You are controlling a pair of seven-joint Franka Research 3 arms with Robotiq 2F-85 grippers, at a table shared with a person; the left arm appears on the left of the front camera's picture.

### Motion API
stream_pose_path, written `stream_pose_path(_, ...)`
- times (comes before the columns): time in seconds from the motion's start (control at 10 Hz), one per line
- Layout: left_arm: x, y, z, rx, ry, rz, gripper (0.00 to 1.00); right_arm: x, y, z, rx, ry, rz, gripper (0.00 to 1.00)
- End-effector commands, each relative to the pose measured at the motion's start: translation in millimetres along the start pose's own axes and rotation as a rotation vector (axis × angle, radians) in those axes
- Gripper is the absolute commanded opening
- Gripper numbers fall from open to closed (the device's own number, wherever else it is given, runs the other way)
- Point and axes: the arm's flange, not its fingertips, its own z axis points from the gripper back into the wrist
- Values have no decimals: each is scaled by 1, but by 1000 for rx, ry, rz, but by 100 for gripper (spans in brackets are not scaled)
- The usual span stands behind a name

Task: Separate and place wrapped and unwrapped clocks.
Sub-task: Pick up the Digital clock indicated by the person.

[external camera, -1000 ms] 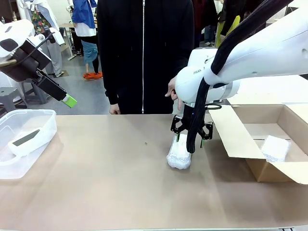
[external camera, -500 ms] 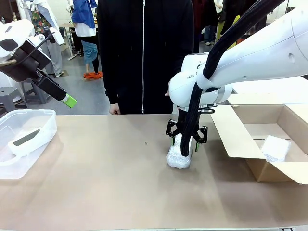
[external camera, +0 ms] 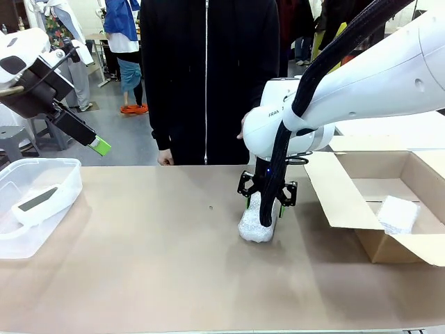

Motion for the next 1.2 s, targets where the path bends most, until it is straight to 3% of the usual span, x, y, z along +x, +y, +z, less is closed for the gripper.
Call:
stream_pose_path(0.0,-1,1,0,-17,-6,0,100,-2,-6,-3,-16,-48,2,100)
stream_pose_path(1.1,-1,1,0,-17,-6,0,100,0,4,-5,-22,-33,16,100)
